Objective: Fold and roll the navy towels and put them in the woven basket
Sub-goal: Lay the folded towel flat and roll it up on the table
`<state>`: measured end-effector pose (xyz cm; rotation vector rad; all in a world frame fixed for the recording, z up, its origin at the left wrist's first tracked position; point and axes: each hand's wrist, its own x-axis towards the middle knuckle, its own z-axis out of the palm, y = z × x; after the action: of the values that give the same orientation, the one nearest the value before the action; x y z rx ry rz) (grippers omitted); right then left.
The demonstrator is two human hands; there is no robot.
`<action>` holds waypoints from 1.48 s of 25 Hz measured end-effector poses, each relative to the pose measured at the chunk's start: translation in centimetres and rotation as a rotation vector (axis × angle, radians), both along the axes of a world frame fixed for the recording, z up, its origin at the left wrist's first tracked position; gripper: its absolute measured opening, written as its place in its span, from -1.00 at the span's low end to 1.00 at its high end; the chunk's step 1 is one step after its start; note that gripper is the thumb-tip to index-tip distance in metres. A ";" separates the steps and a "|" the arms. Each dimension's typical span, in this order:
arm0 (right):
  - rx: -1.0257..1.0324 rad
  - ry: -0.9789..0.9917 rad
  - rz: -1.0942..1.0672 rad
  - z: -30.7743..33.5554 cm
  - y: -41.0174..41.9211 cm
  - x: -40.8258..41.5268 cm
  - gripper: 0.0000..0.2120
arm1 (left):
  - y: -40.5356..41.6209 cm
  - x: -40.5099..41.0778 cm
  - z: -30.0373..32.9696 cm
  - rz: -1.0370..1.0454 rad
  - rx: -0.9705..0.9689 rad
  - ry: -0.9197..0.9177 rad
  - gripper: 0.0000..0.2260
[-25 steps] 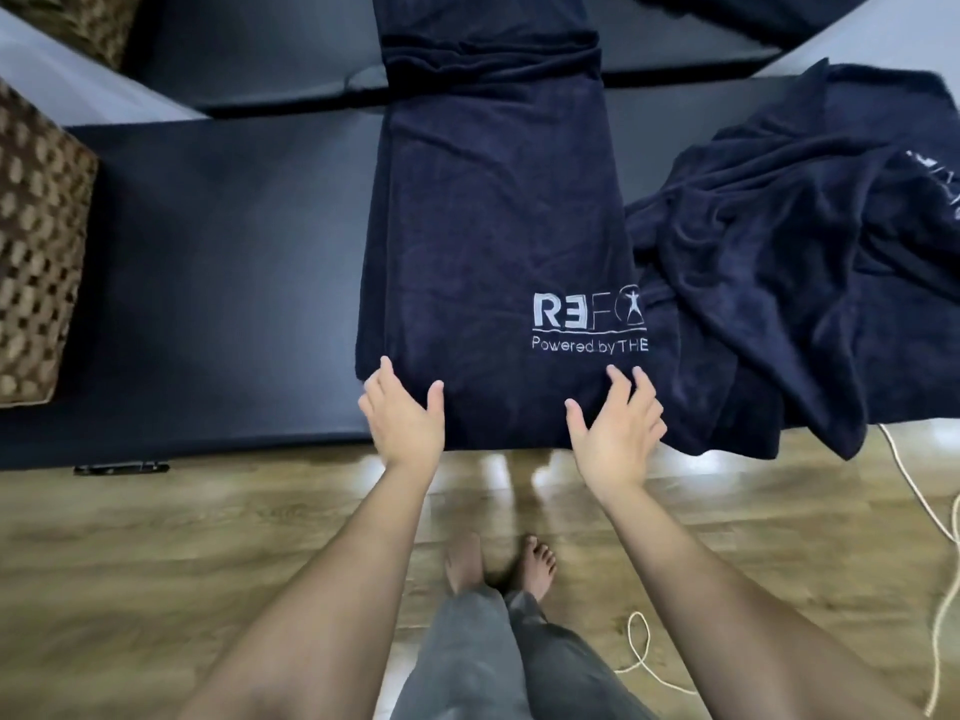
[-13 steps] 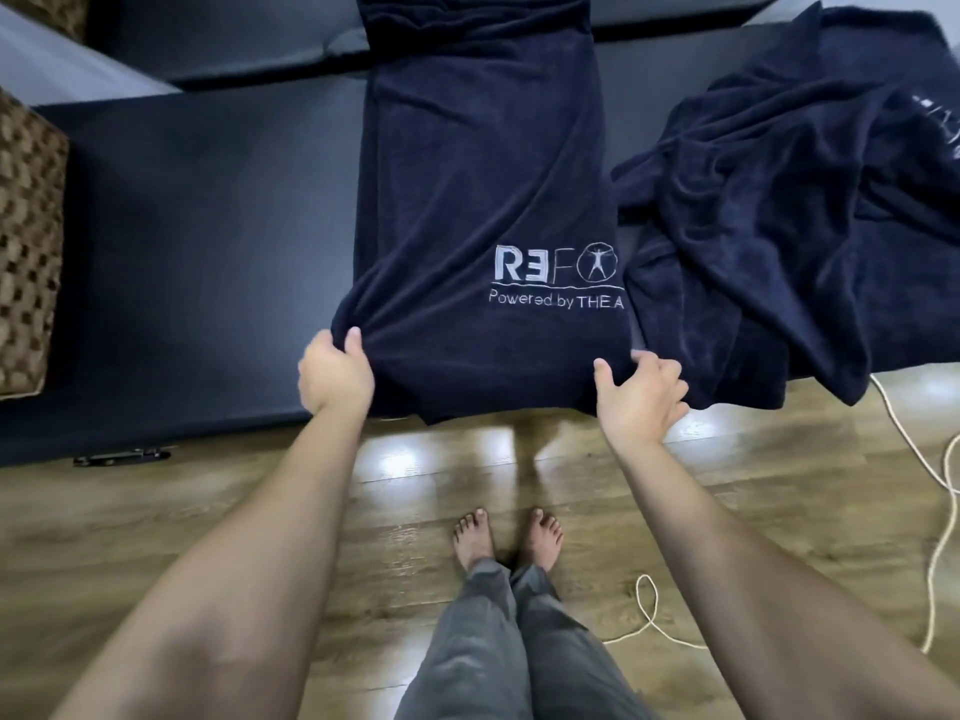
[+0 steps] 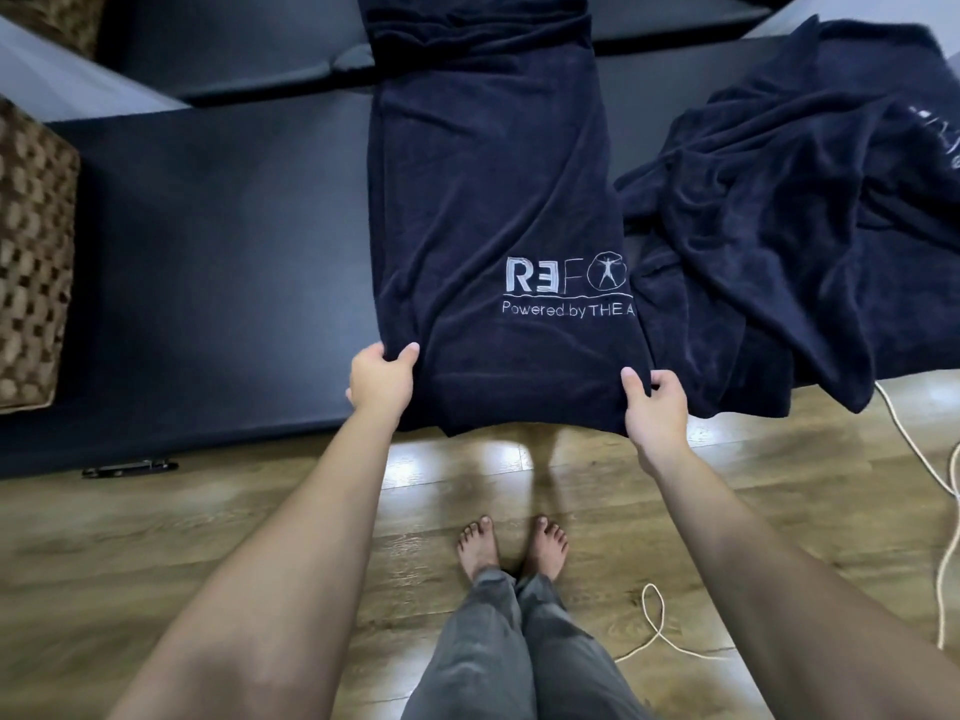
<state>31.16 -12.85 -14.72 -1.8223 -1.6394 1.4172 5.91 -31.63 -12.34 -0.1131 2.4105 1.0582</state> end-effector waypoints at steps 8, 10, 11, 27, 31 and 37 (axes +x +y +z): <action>-0.059 0.033 0.041 0.1 0.4 0.9 -0.68 | -2.6 4.7 -0.1 0.011 0.022 -0.095 -0.53; -0.095 0.066 0.074 0.6 0.6 1.2 -0.74 | -2.5 6.0 -0.6 0.015 -0.104 -0.086 -0.46; -0.113 0.086 0.092 0.9 0.6 1.3 -0.76 | -2.2 6.6 -0.6 0.056 -0.122 -0.094 -0.43; -0.431 0.301 -0.008 1.9 2.0 3.0 -0.83 | -0.9 11.2 -1.3 0.643 0.588 -0.577 -0.59; -0.511 0.352 -0.074 3.3 2.2 2.7 -0.79 | -2.0 10.1 0.8 0.773 0.670 -0.571 -0.67; -0.646 0.710 -0.289 7.4 4.2 -1.6 -0.79 | 1.5 4.4 4.8 0.750 0.983 -0.507 -0.70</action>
<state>29.61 -8.63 -7.31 -1.4418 -0.5804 2.2501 10.36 -30.13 -7.55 -0.8481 1.1871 2.0985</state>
